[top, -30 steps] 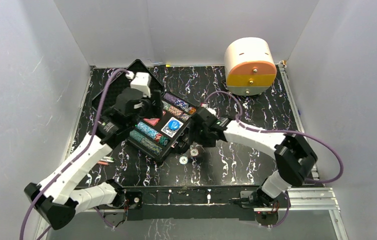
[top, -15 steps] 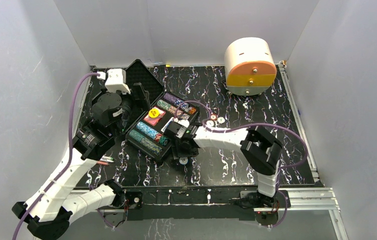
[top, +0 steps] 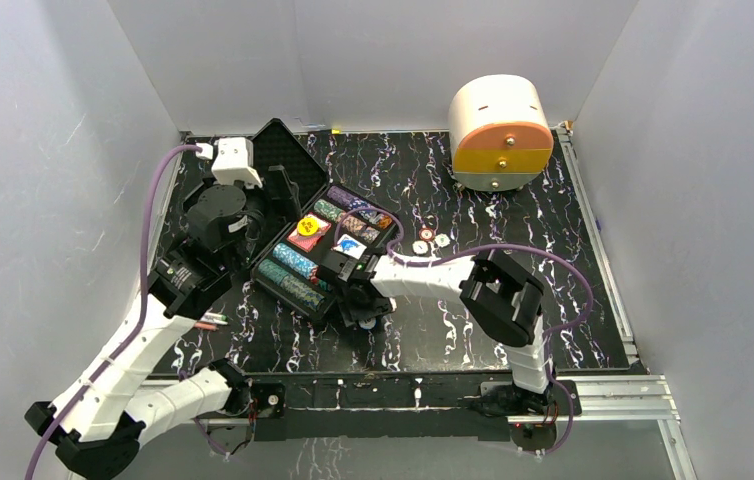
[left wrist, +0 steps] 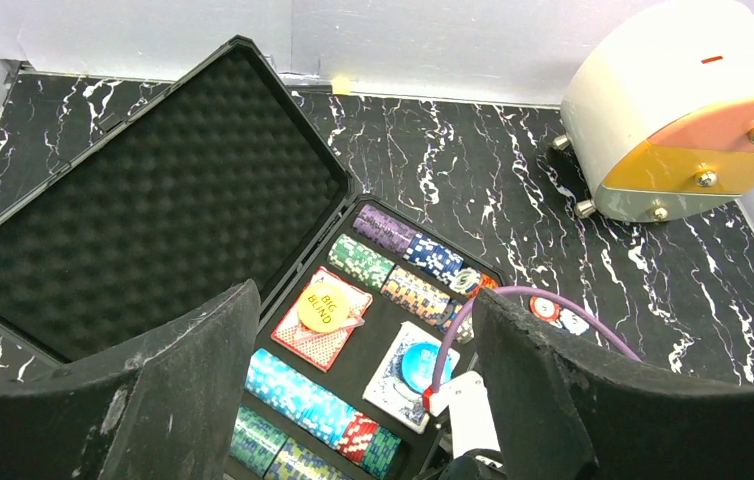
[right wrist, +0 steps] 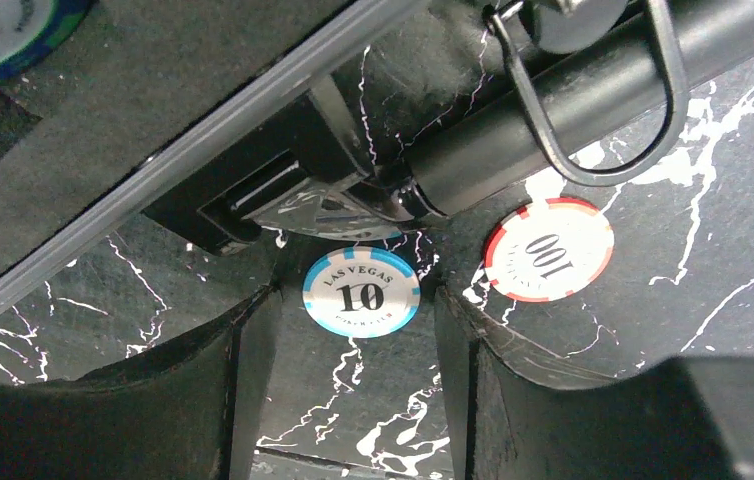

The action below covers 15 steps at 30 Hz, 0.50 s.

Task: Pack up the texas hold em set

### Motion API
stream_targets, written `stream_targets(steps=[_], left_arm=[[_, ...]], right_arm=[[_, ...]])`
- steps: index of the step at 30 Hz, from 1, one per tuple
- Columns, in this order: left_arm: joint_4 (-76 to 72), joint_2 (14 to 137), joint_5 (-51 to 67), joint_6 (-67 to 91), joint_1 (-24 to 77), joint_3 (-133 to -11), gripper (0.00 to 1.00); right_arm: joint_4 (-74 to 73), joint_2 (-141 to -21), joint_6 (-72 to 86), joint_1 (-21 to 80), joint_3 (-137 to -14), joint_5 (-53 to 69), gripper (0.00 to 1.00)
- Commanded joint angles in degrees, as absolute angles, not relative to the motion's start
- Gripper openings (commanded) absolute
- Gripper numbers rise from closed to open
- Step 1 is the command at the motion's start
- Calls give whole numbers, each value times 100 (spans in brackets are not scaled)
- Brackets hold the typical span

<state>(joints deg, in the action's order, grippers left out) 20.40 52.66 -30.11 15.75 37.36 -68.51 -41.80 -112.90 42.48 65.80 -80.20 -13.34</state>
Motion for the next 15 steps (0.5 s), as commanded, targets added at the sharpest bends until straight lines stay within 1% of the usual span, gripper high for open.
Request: stream_targets(steps=[1, 9, 12, 15], left_arm=[[1963, 5295, -3173, 1689, 3753, -6864, 77], [1976, 5352, -3179, 1876, 3753, -6817, 77], [2013, 5371, -3182, 1932, 3753, -6812, 77], [2100, 5380, -3141, 2005, 3753, -6797, 77]], right_arm=[[-4238, -11389, 4054, 6619, -8057, -1269, 64], [-3891, -11473, 4069, 6626, -7798, -1463, 57], [-3785, -11460, 4085, 6626, -7724, -1549, 52], [-3691, -11326, 4162, 6622, -7617, -1650, 49]])
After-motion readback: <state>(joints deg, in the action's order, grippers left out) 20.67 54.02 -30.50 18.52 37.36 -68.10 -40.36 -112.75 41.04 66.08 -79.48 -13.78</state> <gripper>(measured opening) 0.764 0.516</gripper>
